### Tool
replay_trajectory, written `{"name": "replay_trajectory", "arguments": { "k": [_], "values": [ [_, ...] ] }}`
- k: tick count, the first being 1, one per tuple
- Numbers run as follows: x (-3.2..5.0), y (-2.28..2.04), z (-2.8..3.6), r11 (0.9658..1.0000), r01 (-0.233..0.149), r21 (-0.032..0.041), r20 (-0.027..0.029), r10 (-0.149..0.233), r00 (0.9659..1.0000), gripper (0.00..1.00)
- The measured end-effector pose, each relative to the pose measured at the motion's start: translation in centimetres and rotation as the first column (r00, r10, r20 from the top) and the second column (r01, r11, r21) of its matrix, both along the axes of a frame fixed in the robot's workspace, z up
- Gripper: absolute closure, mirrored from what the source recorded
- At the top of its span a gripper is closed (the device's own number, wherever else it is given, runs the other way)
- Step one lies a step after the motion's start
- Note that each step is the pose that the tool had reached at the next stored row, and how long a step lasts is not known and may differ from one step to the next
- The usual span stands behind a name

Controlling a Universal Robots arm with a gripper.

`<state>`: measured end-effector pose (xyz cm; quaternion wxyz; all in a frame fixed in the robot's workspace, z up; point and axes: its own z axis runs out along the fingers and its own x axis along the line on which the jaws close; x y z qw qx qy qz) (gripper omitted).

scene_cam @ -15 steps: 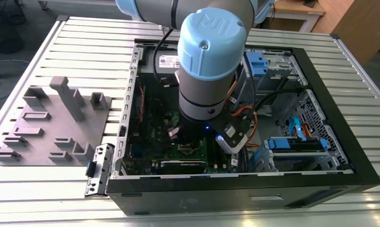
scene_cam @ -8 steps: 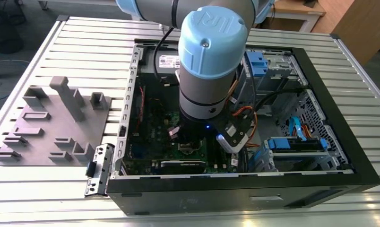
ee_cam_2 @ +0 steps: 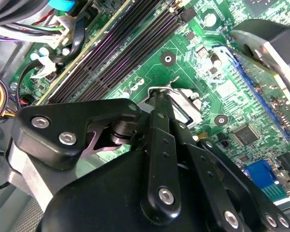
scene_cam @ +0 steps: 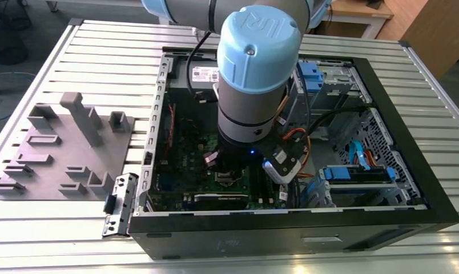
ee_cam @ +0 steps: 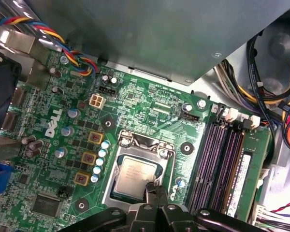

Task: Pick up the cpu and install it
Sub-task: 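Close the cpu cover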

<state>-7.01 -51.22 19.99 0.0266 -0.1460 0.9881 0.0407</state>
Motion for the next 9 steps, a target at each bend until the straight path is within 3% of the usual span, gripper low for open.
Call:
{"name": "replay_trajectory", "arguments": {
  "k": [9],
  "values": [
    [0.01, 0.33, 1.28, 1.0000, 0.000, 0.0002, 0.0000, 0.000, 1.0000, 0.89]
  ]
}}
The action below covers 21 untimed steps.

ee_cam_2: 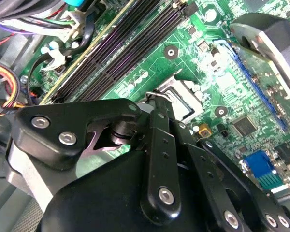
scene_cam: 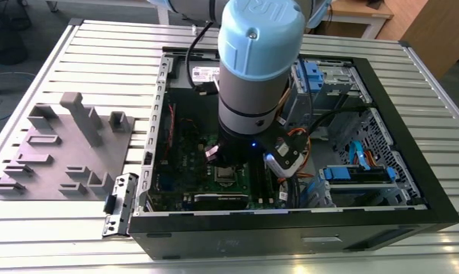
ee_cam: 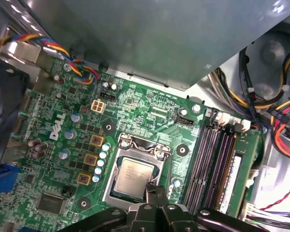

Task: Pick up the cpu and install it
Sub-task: 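Close the cpu cover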

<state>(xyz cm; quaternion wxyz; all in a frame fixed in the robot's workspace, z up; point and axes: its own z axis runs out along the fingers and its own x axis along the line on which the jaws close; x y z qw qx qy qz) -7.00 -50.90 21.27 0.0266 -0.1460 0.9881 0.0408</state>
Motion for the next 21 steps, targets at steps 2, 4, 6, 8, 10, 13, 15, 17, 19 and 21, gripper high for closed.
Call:
{"name": "replay_trajectory", "arguments": {
  "k": [2, 4, 6, 8, 10, 13, 15, 17, 19, 21],
  "values": [
    [0.00, 0.09, 0.36, 1.0000, 0.000, 0.0001, 0.0000, 0.000, 1.0000, 0.89],
    [0.00, 0.19, 0.74, 1.0000, 0.000, 0.0001, 0.0000, 0.000, 1.0000, 0.89],
    [0.00, 0.31, 1.06, 1.0000, 0.000, 0.0002, 0.0000, 0.000, 1.0000, 0.89],
    [0.00, 0.42, 1.33, 1.0000, 0.000, -0.0001, 0.0000, 0.000, 1.0000, 0.89],
    [0.00, 0.60, 1.53, 1.0000, 0.000, -0.0001, 0.0000, 0.000, 1.0000, 0.89],
    [0.00, 0.98, 1.75, 1.0000, 0.000, -0.0001, 0.0000, 0.000, 1.0000, 0.89],
    [0.00, 1.34, 1.82, 1.0000, 0.000, 0.0000, 0.0000, 0.000, 1.0000, 0.89],
    [0.00, 1.83, 1.86, 1.0000, 0.000, 0.0001, 0.0000, 0.000, 1.0000, 0.89],
    [0.00, 2.28, 1.90, 1.0000, 0.000, 0.0000, 0.0000, 0.000, 1.0000, 0.89],
    [0.00, 2.31, 1.92, 1.0000, 0.000, -0.0002, -0.0001, 0.000, 1.0000, 0.89]
  ]
}}
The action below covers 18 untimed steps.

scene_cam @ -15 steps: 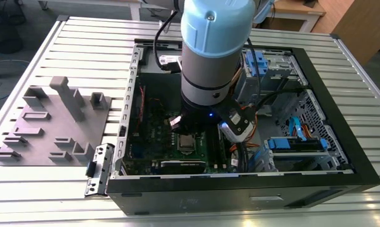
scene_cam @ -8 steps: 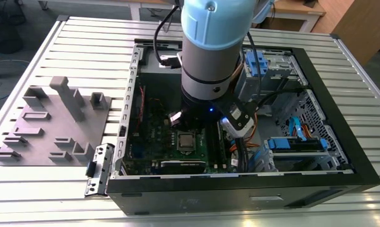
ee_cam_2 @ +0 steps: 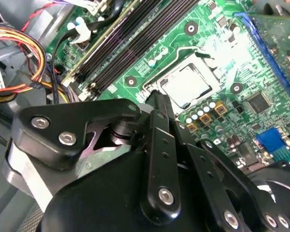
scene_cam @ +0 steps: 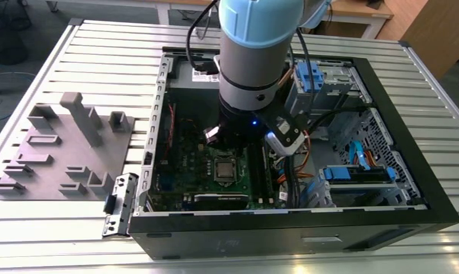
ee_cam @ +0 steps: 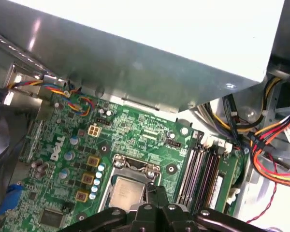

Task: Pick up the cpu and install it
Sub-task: 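Close the cpu cover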

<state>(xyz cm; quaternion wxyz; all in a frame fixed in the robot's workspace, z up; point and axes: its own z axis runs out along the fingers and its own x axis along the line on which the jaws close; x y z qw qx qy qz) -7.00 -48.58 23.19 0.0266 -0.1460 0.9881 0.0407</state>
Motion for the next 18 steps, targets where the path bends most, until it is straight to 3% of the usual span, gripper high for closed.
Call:
{"name": "replay_trajectory", "arguments": {
  "k": [2, 4, 12, 18],
  "values": [
    [0.00, -0.22, 0.00, 1.0000, 0.000, 0.0001, 0.0000, 0.000, 1.0000, 0.89],
    [-0.01, -0.76, 0.00, 1.0000, 0.000, 0.0001, 0.0000, 0.000, 1.0000, 0.89],
    [-0.05, -3.62, -0.02, 1.0000, 0.000, 0.0001, 0.0000, 0.000, 1.0000, 0.89],
    [-0.66, -4.16, -0.61, 1.0000, 0.000, 0.0000, 0.0000, 0.000, 1.0000, 0.89]
  ]
}}
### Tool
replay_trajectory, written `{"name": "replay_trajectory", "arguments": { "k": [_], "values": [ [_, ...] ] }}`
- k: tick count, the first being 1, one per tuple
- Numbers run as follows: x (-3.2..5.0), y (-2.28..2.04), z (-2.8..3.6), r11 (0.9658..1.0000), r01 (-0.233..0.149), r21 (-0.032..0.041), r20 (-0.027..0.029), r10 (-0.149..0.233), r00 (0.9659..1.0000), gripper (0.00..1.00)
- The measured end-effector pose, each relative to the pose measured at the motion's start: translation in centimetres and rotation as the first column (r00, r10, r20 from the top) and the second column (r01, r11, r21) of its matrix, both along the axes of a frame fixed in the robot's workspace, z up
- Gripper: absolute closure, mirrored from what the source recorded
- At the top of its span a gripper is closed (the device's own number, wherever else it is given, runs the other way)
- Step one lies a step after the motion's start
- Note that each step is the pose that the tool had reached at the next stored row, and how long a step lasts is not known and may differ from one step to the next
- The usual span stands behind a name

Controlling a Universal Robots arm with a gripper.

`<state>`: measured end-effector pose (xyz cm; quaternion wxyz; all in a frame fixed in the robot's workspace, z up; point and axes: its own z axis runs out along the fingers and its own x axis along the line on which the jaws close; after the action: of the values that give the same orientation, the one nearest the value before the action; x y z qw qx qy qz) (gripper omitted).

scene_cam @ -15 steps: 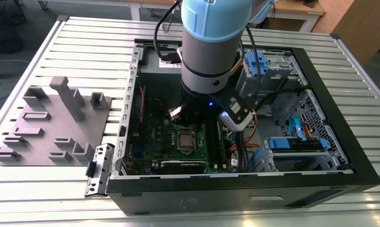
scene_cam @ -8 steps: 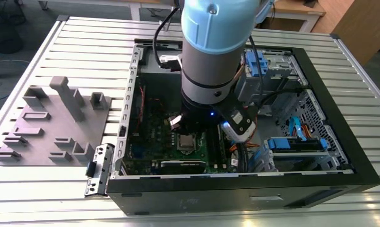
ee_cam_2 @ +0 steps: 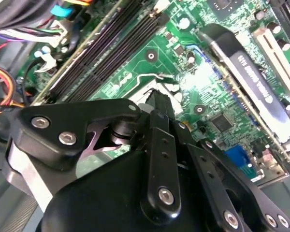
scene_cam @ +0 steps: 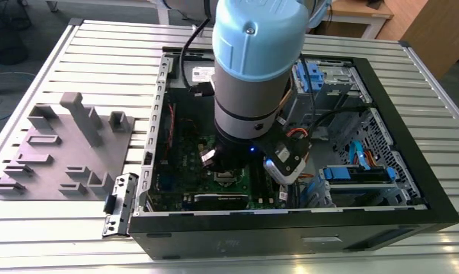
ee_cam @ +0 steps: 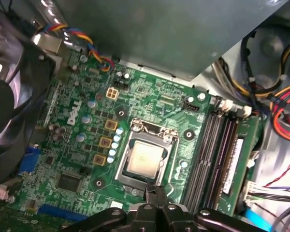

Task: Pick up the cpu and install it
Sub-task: 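Close the cpu cover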

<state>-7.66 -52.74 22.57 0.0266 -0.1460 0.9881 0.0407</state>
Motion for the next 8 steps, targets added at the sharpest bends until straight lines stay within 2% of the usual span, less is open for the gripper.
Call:
{"name": "replay_trajectory", "arguments": {
  "k": [3, 8],
  "values": [
    [-0.17, -0.44, -0.54, 1.0000, 0.000, 0.0001, -0.0002, 0.000, 1.0000, 0.89],
    [-0.20, -1.17, -1.06, 1.0000, 0.000, 0.0000, -0.0033, 0.000, 1.0000, 0.89]
  ]
}}
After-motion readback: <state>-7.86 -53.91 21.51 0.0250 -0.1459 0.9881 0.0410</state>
